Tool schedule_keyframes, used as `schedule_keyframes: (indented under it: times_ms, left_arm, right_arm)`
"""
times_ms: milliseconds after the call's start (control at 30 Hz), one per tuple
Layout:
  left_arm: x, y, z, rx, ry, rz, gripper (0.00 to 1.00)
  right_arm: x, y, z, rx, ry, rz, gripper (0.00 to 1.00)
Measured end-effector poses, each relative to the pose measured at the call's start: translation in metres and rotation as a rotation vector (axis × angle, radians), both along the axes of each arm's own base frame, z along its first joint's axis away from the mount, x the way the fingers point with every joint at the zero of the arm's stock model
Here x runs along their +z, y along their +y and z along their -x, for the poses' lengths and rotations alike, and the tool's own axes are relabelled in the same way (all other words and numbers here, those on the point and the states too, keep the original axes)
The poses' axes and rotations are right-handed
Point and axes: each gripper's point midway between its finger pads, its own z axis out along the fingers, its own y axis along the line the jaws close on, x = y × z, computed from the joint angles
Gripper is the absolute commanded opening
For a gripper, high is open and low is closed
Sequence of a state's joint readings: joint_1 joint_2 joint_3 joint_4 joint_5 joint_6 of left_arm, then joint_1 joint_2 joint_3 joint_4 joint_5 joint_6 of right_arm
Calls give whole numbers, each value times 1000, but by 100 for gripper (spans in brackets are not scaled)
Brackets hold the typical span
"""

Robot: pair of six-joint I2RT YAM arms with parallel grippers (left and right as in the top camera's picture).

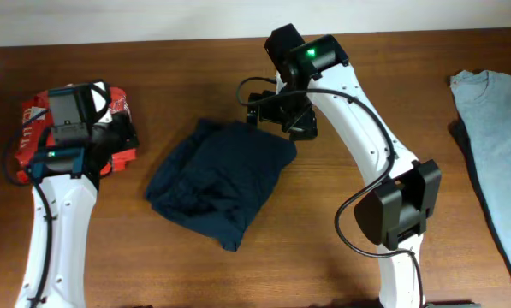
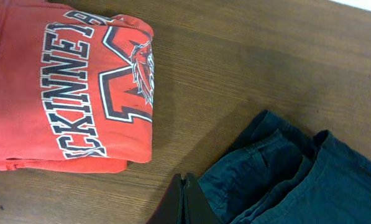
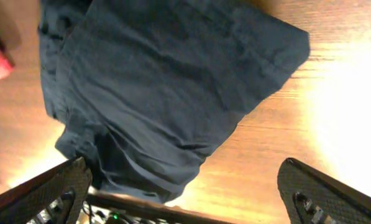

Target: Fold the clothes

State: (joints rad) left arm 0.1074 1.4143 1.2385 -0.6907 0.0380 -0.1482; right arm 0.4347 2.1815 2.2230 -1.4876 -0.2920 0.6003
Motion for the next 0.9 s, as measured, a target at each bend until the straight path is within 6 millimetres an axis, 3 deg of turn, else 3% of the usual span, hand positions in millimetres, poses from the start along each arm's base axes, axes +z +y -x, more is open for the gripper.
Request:
schedule_keyframes:
  times_ms: [33,100,133,167,200,300,400,633,900]
  left_arm:
    - [-1,-1,-1,-8,1,-5,1]
    - [1,0,-3,-15,-9,-13,1]
    - [1,0,-4,-16,-13,-13,1]
    - [1,-1,-4,-20,-14,-13,1]
    - [1,-2,-5,-25,-16,-10,1]
    - [1,-14,-5,-65,-15,15,1]
    - [-4,-40,2,-147,19,53,1]
    - [-26,-107,16,-331,120,125,1]
    - [-54,-138,24,-264,263,348,1]
  right_arm:
    - [0,-1,0,-9,1,6,99]
    - [-2,-2,0,-22,-2,27,81]
    - [-4,-1,0,-18,-3,32,60]
    - [-8,1,2,-3,-2,43,48]
    - [-11,2,4,12,-4,48,24]
    - [-34,13,13,62,5,81,4]
    - [-53,24,14,118,-11,63,4]
    - [-52,46,10,268,-84,-28,4]
    - [-65,68,9,322,-86,-96,4]
